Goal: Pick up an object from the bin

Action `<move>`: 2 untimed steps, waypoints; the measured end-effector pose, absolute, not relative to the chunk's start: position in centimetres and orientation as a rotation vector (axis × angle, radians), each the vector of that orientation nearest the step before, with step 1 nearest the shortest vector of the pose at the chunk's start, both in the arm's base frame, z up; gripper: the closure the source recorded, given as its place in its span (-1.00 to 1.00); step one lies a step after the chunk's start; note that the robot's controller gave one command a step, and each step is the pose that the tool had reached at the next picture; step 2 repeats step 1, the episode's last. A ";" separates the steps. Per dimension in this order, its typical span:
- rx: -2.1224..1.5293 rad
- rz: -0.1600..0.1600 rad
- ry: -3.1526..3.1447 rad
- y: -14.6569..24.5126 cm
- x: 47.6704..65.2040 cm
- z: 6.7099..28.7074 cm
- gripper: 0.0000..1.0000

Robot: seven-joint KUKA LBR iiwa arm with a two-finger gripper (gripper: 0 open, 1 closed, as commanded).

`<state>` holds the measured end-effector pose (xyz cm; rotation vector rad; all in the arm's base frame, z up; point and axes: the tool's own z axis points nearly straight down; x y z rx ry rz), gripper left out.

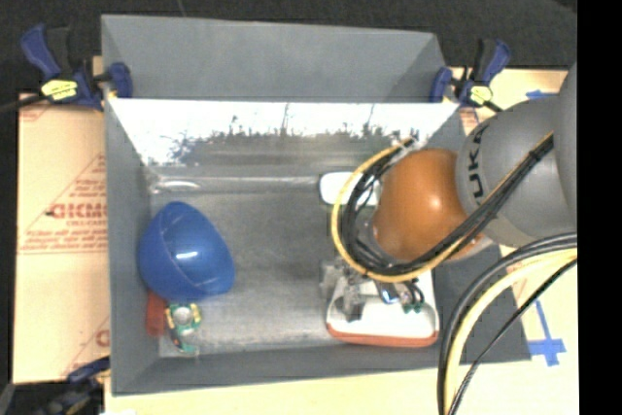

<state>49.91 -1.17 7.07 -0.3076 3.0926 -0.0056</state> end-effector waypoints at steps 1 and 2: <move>-0.235 -0.007 3.101 -1.8 51.4 19.1 1.00; -0.235 -0.007 3.101 -1.8 51.4 19.1 1.00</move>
Offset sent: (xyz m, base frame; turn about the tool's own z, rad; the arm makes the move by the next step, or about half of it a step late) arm 0.0069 0.0006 -0.0007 -0.0130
